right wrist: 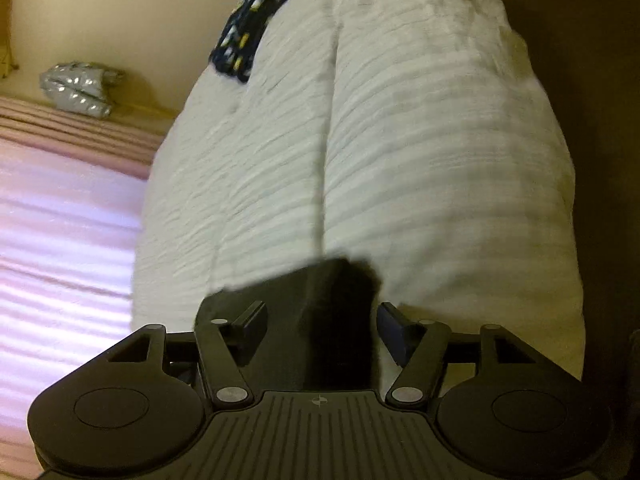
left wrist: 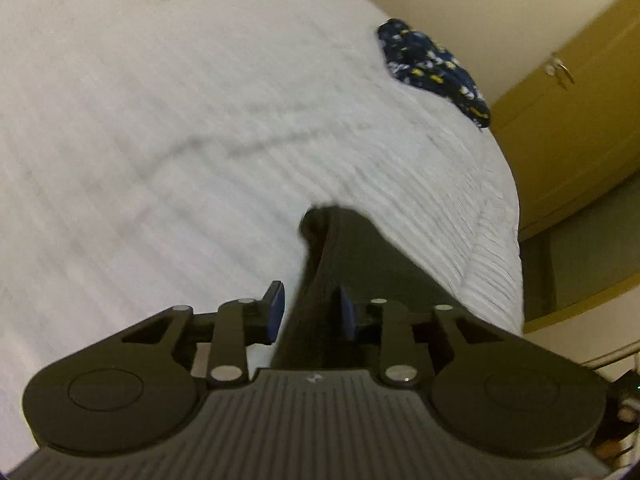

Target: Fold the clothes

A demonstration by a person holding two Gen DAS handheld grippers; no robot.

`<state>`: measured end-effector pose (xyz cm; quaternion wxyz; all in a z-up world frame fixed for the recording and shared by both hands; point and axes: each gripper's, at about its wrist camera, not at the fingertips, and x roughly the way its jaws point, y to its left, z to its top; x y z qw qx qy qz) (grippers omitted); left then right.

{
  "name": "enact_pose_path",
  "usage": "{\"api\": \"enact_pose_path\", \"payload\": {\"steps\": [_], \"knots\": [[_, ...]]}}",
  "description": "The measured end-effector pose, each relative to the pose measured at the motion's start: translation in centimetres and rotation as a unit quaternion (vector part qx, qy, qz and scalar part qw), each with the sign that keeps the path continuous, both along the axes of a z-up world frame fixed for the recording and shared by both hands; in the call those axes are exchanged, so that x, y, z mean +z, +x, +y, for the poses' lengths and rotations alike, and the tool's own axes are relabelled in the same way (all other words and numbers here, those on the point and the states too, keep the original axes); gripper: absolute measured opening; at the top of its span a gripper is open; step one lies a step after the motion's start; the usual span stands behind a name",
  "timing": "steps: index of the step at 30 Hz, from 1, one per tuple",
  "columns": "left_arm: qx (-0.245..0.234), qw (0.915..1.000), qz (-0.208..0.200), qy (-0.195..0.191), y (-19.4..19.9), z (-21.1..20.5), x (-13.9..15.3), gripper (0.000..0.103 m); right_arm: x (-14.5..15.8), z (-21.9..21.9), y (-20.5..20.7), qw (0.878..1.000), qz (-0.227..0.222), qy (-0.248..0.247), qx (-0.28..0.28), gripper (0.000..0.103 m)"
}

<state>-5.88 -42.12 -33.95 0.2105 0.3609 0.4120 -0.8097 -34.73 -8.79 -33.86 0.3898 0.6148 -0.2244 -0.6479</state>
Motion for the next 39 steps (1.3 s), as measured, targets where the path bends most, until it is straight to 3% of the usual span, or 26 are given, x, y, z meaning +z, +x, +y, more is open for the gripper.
{"api": "enact_pose_path", "payload": {"steps": [5, 6, 7, 8, 13, 17, 19, 22, 23, 25, 29, 32, 33, 35, 36, 39], "knots": [[-0.021, 0.9987, -0.025, 0.039, 2.8, 3.2, 0.9, 0.029, -1.4, 1.4, 3.0, 0.998, -0.057, -0.004, 0.009, 0.062], [-0.032, 0.9986, -0.028, 0.032, 2.8, 3.8, 0.7, 0.027, -1.6, 1.4, 3.4, 0.998, -0.066, -0.010, 0.012, 0.057], [-0.042, 0.9984, -0.032, 0.019, 2.8, 4.2, 0.6, 0.021, -1.6, 1.4, 3.7, 0.998, -0.064, -0.007, 0.016, 0.039], [-0.048, 0.9982, -0.035, 0.011, 2.9, 4.4, 0.5, 0.012, -1.6, 1.3, 3.9, 0.998, -0.059, -0.002, 0.020, 0.029], [-0.050, 0.9982, -0.025, -0.024, 4.5, 3.9, 0.1, 0.010, -0.5, 1.5, 4.5, 0.999, -0.006, -0.015, 0.049, 0.019], [-0.049, 0.9974, -0.041, -0.033, 4.8, 4.1, -0.9, 0.011, -1.7, 1.0, 5.9, 0.997, 0.029, 0.020, 0.067, 0.019], [-0.050, 0.9953, -0.055, -0.062, 4.3, 5.0, 0.6, 0.013, -1.0, 0.6, 6.1, 0.995, 0.055, 0.038, 0.081, 0.021], [-0.047, 0.9906, -0.073, -0.105, 3.9, 6.3, 3.1, 0.020, 0.9, 0.5, 6.1, 0.988, 0.096, 0.078, 0.095, 0.046], [-0.036, 0.9898, -0.069, -0.119, 4.2, 6.5, 4.1, 0.018, 2.0, 0.7, 6.2, 0.984, 0.124, 0.083, 0.096, 0.046], [-0.017, 0.9890, -0.054, -0.137, 4.6, 7.1, 5.8, 0.016, 4.2, 0.7, 6.6, 0.973, 0.188, 0.087, 0.104, 0.046], [-0.042, 0.9886, -0.029, -0.142, 3.1, 8.8, 6.2, 0.013, 6.4, -1.6, 9.4, 0.938, 0.294, 0.065, 0.173, 0.045], [-0.078, 0.9838, -0.078, -0.141, 1.2, 9.8, 3.2, 0.013, 5.0, -3.6, 12.1, 0.903, 0.341, 0.085, 0.248, 0.045], [-0.072, 0.9824, -0.101, -0.140, 1.4, 9.8, 1.7, 0.004, 4.2, -4.1, 13.0, 0.889, 0.353, 0.101, 0.275, 0.045], [-0.041, 0.9868, -0.101, -0.120, 2.6, 9.7, 1.2, 0.003, 3.4, -4.0, 14.4, 0.860, 0.391, 0.109, 0.310, 0.045], [-0.022, 0.9900, -0.091, -0.106, 3.4, 9.5, 1.5, 0.003, 3.6, -3.7, 14.8, 0.851, 0.399, 0.107, 0.324, 0.045], [0.016, 0.9927, -0.092, -0.076, 5.0, 9.8, 3.2, 0.003, 4.3, -3.5, 14.6, 0.847, 0.360, 0.115, 0.373, 0.045]]}}
